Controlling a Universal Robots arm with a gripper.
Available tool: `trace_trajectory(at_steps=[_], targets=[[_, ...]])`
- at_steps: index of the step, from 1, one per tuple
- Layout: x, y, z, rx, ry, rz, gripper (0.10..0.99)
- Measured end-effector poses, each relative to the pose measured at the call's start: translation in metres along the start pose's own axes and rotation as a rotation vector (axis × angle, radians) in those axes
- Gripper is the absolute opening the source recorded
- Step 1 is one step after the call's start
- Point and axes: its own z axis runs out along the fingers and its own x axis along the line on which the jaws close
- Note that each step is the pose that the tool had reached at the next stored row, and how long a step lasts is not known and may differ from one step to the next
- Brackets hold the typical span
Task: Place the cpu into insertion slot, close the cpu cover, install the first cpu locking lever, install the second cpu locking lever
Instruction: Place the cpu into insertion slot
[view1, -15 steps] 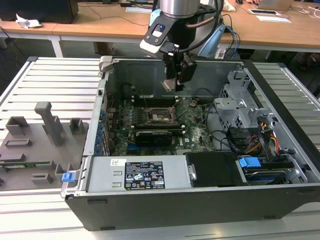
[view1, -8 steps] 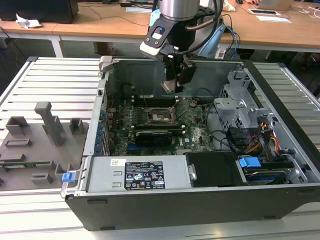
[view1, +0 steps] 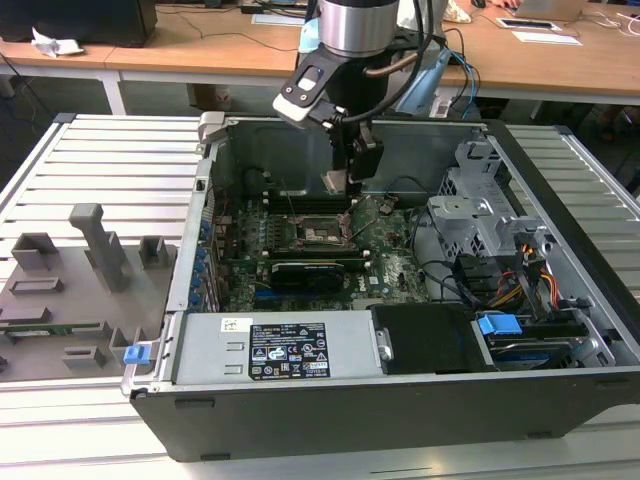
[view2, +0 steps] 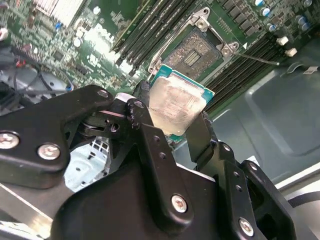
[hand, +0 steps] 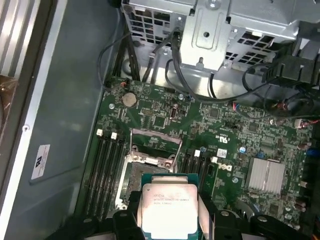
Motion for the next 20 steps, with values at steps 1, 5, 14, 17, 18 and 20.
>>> trace_trajectory(at_steps=[1,5,14,17,18,20], targets=[[0.0,-0.0001,0.0013,0.003,-0.0006,0.017,0.533],[-0.0001,-0.0005,0.0063,0.011,-0.0031,0.076,0.533],[-0.0002,-0.001,0.0119,0.027,-0.0036,0.115,0.533],[0.0004,-0.004,0.013,0.026,-0.003,0.115,0.533],[0.0004,-0.0045,0.0131,0.026,-0.0028,0.115,0.533],[0.0006,-0.0053,0.0136,0.026,-0.0026,0.115,0.533]])
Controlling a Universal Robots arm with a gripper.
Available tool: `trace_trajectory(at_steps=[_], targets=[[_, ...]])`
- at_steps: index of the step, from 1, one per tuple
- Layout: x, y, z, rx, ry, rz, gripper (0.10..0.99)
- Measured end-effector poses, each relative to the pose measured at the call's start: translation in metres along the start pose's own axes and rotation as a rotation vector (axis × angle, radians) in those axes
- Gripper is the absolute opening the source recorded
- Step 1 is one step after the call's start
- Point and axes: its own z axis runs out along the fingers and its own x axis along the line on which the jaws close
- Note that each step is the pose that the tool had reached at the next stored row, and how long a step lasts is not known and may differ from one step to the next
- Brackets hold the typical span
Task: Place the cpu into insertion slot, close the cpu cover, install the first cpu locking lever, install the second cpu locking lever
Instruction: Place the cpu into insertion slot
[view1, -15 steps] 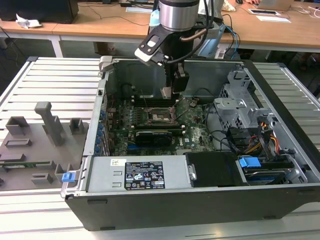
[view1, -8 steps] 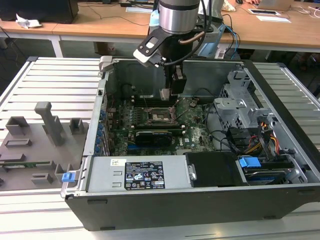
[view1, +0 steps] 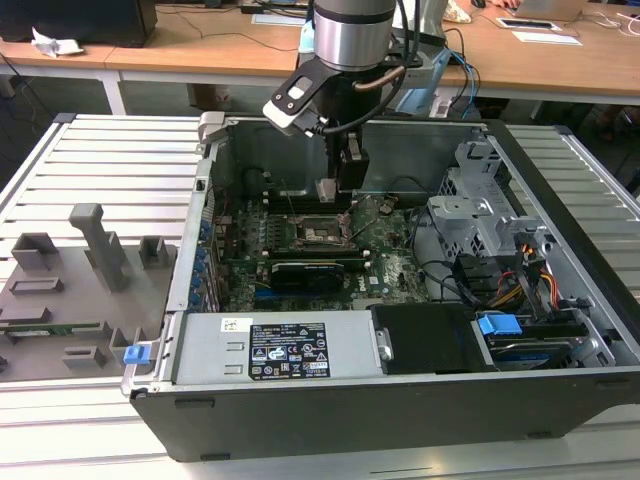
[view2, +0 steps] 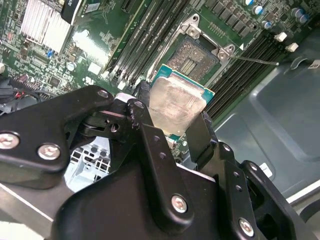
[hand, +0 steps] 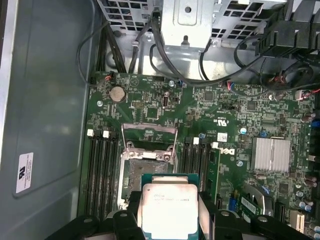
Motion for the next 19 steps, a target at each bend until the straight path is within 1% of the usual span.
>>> trace_trajectory(at_steps=[3,9,15,19], targets=[[0.0,-0.0005,0.0006,0.0,-0.0003,0.0,0.533],[0.0,-0.0015,0.0053,0.0,-0.0001,0.0,0.533],[-0.0001,-0.0016,0.0079,0.0,-0.0001,0.0,0.533],[-0.0001,-0.0024,0.0131,0.0,-0.0001,0.0,0.533]])
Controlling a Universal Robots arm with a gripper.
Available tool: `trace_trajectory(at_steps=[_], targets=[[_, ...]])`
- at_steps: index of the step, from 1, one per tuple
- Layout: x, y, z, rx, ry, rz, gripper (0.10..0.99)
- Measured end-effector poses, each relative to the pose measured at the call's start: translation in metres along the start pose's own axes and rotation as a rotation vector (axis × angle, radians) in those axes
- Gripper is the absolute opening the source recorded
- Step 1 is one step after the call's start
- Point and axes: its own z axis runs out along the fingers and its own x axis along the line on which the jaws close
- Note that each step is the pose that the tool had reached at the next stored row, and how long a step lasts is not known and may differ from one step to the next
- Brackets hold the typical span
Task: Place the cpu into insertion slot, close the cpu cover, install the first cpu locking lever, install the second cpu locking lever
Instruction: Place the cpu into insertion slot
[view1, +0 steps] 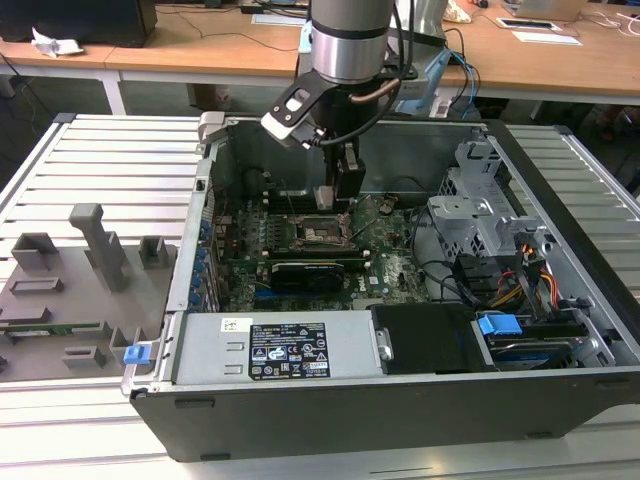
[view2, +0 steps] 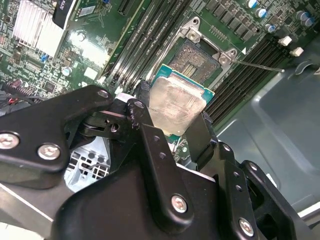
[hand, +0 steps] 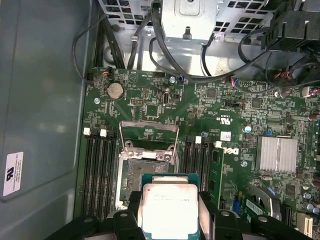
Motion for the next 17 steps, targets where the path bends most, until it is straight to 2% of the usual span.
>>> trace_trajectory(at_steps=[5,7,17], targets=[[0.0003,-0.0027,0.0035,0.0,-0.0005,0.012,0.533],[0.0006,-0.0036,0.0074,-0.001,-0.0014,0.032,0.533],[0.005,-0.0041,0.0269,-0.001,-0.0018,0.034,0.533]])
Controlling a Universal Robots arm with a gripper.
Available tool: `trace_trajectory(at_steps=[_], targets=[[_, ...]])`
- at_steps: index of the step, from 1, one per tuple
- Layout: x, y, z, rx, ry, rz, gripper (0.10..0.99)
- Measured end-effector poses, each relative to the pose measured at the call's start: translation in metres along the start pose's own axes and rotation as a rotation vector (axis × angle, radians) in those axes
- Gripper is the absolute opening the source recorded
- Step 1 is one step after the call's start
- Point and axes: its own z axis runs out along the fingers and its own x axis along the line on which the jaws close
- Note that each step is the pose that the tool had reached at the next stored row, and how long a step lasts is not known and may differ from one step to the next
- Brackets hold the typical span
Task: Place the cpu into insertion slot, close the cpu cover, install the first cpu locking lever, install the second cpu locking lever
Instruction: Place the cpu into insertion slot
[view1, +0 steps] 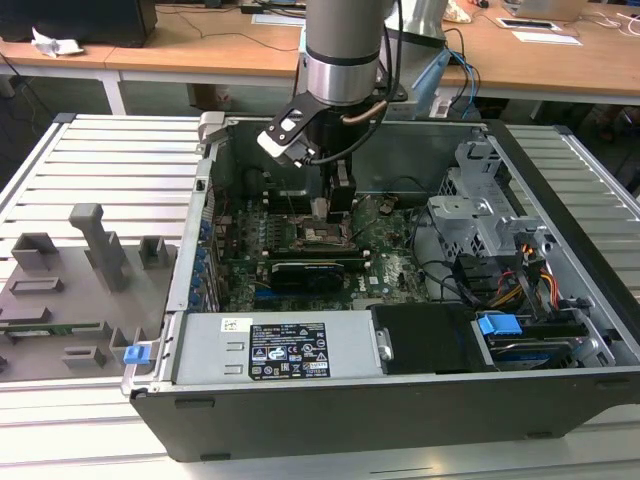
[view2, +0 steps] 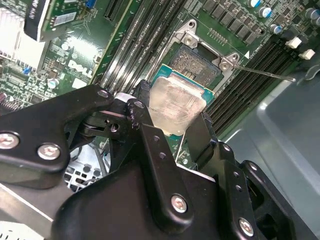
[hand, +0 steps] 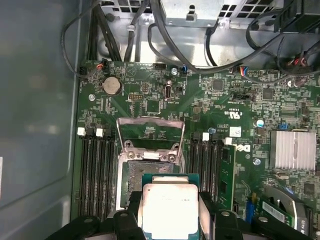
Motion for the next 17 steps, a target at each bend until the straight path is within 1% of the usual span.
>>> trace_trajectory(at_steps=[3,5,11,17], targets=[[0.0003,-0.0005,0.0046,0.0,-0.0056,0.012,0.533],[0.0003,-0.0014,0.0069,0.0,-0.0058,0.014,0.533],[0.0003,-0.0017,0.0103,0.0,-0.0042,0.014,0.533],[0.0002,-0.0028,0.0176,0.0,-0.0043,0.014,0.533]])
